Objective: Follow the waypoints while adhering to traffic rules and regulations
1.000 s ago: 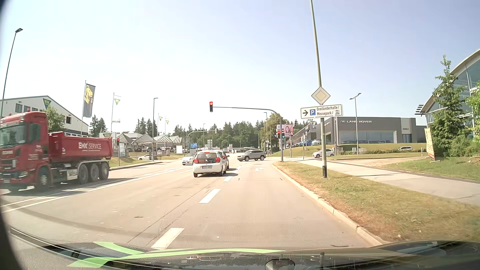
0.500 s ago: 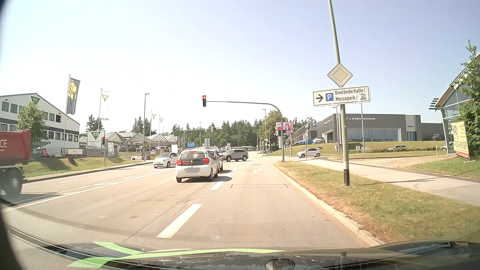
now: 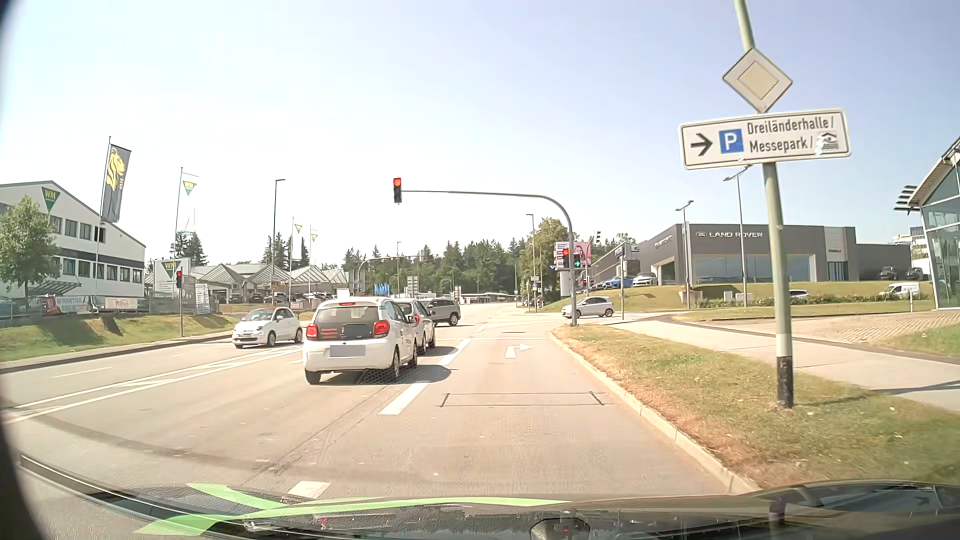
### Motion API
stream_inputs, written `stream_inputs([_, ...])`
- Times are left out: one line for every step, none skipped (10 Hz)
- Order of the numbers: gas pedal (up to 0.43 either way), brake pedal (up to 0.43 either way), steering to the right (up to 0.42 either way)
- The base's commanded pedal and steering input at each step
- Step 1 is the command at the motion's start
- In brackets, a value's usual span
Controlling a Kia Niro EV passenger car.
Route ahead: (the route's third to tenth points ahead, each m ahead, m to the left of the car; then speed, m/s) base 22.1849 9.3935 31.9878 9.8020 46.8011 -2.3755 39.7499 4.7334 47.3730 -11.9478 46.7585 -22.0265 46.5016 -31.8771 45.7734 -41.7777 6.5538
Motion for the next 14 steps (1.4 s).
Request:
stream_inputs([0.0, 0.0, -0.007])
stream_inputs([0.0, 0.0, -0.007])
stream_inputs([0.0, 0.0, -0.007])
stream_inputs([0.0, 0.0, -0.007])
stream_inputs([0.0, 0.0, -0.007])
stream_inputs([0.0, 0.0, -0.007])
stream_inputs([0.0, 0.0, -0.007])
stream_inputs([0.0, 0.0, -0.007])
stream_inputs([0.02, 0.0, -0.008])
stream_inputs([0.02, 0.0, -0.007])
stream_inputs([0.028, 0.0, -0.007])
stream_inputs([0.028, 0.0, -0.008])
stream_inputs([0.028, 0.0, -0.007])
stream_inputs([0.028, 0.0, -0.008])
